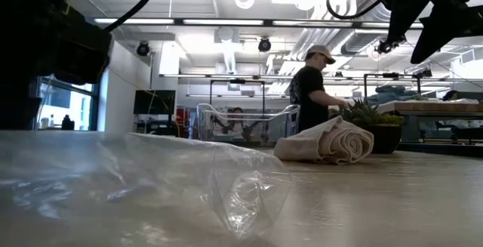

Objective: Roll bandage
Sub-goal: Put the rolled bandage into the transparent zip bag

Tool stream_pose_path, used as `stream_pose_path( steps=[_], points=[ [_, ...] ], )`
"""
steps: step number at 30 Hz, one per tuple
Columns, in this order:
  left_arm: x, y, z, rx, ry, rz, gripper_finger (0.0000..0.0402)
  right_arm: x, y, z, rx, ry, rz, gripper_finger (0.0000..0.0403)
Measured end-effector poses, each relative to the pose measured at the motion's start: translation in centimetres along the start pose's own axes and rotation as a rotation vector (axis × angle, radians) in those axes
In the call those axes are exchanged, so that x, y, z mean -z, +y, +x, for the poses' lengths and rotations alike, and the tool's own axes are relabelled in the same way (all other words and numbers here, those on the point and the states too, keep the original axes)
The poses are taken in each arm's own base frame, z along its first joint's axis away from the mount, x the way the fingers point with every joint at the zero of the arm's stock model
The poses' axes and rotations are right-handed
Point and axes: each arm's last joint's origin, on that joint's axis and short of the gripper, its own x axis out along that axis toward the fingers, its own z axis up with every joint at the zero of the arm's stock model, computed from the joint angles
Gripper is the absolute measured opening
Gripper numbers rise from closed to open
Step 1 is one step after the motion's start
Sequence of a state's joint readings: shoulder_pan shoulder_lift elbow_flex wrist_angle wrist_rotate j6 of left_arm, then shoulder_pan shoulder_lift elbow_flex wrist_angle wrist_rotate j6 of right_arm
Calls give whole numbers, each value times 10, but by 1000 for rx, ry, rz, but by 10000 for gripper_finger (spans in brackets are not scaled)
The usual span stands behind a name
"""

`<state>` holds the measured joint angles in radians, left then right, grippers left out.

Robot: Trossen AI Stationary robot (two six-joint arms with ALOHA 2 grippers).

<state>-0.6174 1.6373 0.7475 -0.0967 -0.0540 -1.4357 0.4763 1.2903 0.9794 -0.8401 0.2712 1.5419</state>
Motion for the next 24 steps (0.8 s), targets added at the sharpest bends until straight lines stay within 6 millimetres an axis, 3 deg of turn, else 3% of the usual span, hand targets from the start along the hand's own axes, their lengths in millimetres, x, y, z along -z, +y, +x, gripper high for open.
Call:
stream_pose_path(
  steps=[13, 16, 21, 24],
  points=[
    [6, 0, 14, 1, -7, -19, 174, -2, 0, 0, -4, -23, 75, 215],
    [8, -3, 12, -46, -5, -1, 136, -2, 0, 0, -4, -30, 82, 215],
    [10, -4, 16, -97, -6, 40, 17, -4, 0, 0, -4, -75, 91, 215],
    [10, -8, 17, -101, -11, 59, 6, -4, 0, 0, -2, -84, 109, 215]
  ],
)
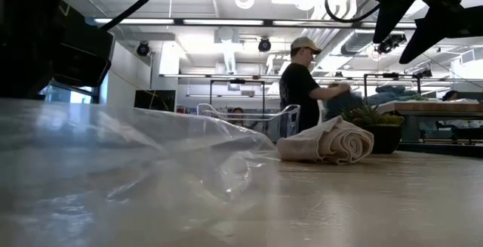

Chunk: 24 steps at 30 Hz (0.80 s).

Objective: Roll bandage
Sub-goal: Put the rolled bandage into the transparent zip bag

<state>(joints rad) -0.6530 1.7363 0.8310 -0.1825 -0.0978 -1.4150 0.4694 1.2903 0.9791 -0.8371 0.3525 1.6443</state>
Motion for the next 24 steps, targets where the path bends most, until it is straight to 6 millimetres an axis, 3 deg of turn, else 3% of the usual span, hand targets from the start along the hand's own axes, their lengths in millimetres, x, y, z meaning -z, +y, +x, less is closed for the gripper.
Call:
stream_pose_path(
  steps=[4, 8, 13, 16, 20, 24],
  points=[
    [-8, 3, -16, -99, -15, 78, 1, -1, 0, -1, -8, -11, 0, 215],
    [-23, -6, -55, -103, -69, 306, 0, -4, 8, -10, -84, -66, -33, 215],
    [-39, -17, -107, -273, -86, 784, 0, -11, 36, -31, -317, -82, -207, 215],
    [-51, -33, -132, -386, -136, 1198, 0, -17, 55, -38, -456, -60, -226, 211],
    [-67, -58, -156, -549, -292, 1653, 0, -28, 75, -31, -537, -2, -157, 189],
    [-82, -76, -168, -625, -378, 1836, 0, -36, 88, -18, -522, 14, -133, 164]
  ],
)
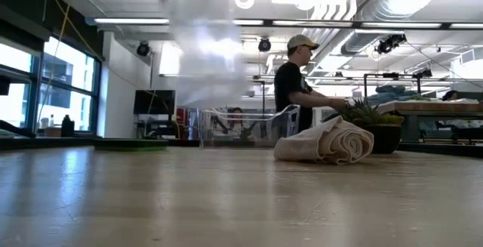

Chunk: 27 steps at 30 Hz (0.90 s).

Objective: Roll bandage
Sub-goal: Put the rolled bandage into the transparent zip bag

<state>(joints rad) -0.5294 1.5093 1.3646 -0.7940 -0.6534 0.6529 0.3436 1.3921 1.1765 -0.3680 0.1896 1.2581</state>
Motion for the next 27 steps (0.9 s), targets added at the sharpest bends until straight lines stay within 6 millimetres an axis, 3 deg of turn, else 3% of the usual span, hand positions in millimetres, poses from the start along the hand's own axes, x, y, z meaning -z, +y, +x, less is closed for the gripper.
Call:
stream_pose_path(
  steps=[7, 14, 19, 27],
  points=[
    [-8, 14, 18, 39, -71, 95, 0, -19, 20, 11, -26, -38, -59, 152],
    [-8, 20, 36, 14, -65, 113, 0, -26, 29, 19, 128, 34, -152, 152],
    [-12, 30, 36, -57, -110, 61, 0, -27, 34, 28, 199, 89, -209, 152],
    [-13, 32, 36, -72, -126, 48, 0, -32, 46, 19, 205, 110, -307, 162]
  ],
)
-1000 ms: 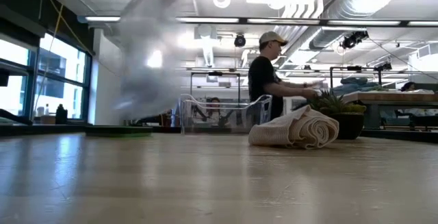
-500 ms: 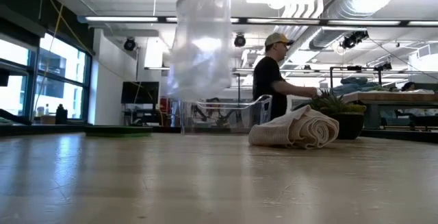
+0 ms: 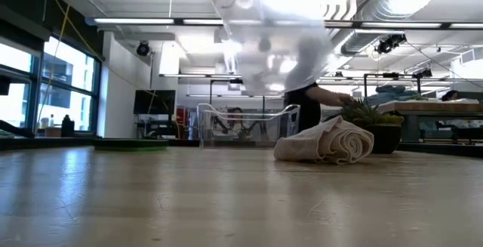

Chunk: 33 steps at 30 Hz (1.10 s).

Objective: Roll bandage
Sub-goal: Put the rolled bandage into the transparent zip bag

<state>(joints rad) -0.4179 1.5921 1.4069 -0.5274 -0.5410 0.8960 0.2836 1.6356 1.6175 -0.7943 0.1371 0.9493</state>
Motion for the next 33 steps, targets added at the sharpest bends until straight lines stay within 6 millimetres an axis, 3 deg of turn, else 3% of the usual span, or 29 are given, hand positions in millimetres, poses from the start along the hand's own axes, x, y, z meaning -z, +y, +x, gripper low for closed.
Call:
stream_pose_path(
  steps=[9, 33],
  points=[
    [4, 7, 4, -19, -15, -34, 0, 1, 0, -3, 34, 16, -35, 226],
    [6, 16, 9, -31, -88, -82, 0, -2, -6, -3, 51, 35, -27, 229]
  ],
)
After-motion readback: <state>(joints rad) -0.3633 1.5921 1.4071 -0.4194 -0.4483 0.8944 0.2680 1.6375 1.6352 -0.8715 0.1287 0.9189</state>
